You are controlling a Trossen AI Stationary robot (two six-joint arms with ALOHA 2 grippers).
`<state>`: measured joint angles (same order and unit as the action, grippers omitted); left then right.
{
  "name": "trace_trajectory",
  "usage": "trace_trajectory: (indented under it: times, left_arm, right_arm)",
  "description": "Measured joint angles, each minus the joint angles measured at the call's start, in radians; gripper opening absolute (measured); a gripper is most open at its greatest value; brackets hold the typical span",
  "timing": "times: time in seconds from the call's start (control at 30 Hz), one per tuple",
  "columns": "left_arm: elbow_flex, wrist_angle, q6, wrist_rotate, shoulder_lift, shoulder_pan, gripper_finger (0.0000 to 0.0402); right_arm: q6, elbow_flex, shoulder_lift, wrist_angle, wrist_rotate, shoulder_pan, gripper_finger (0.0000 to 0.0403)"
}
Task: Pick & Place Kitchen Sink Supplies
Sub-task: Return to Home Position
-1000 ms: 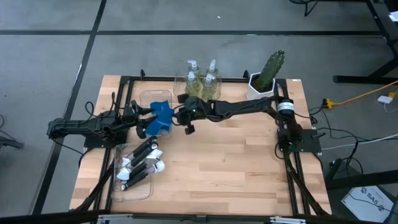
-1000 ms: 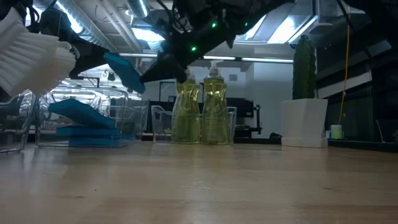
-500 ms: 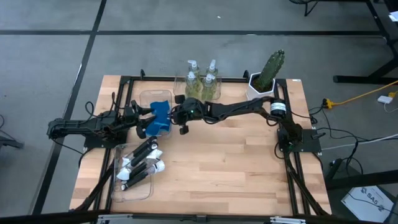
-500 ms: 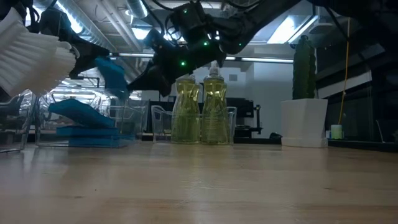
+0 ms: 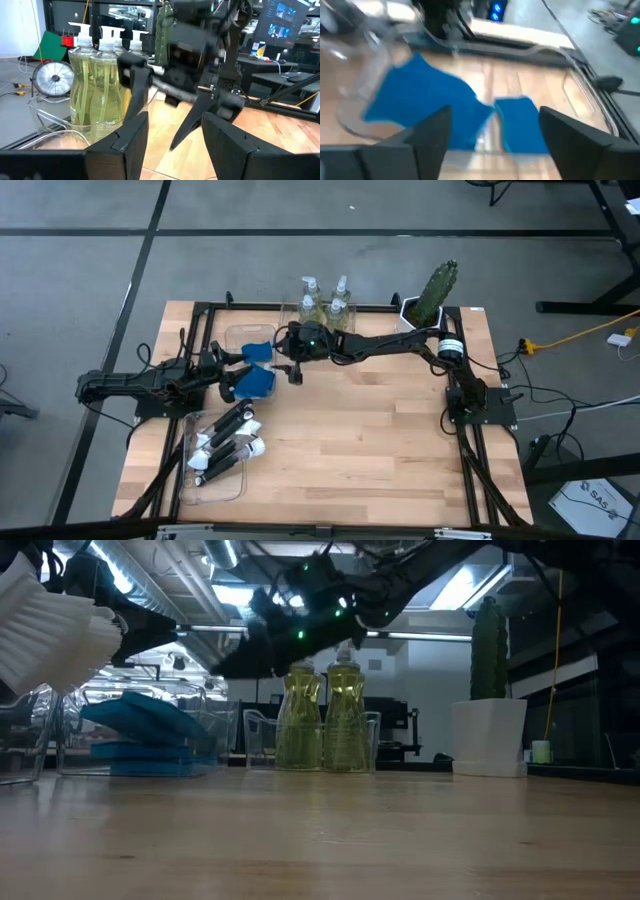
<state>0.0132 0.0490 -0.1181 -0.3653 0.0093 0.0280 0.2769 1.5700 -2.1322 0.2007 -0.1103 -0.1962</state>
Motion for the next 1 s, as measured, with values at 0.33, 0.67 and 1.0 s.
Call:
trace_trajectory:
  times: [0.33,0.67,1.0]
  left_arm:
    - [0.0,0.0,0.0,0.0,0.0,0.0,0.018]
    - [0.0,0.0,0.0,0.0,0.0,0.0,0.018]
    - [0.0,0.0,0.0,0.0,0.0,0.0,0.018]
  right_arm:
    - [-0.164,0.0,0.109,-0.092,-0.172,0.013,0.0327]
    - [-0.18,-0.207,0.244,0.061,-0.173,0.125,0.0327]
    - [-0.271,-0.642,0.537,0.454,-0.17,0.194,0.0327]
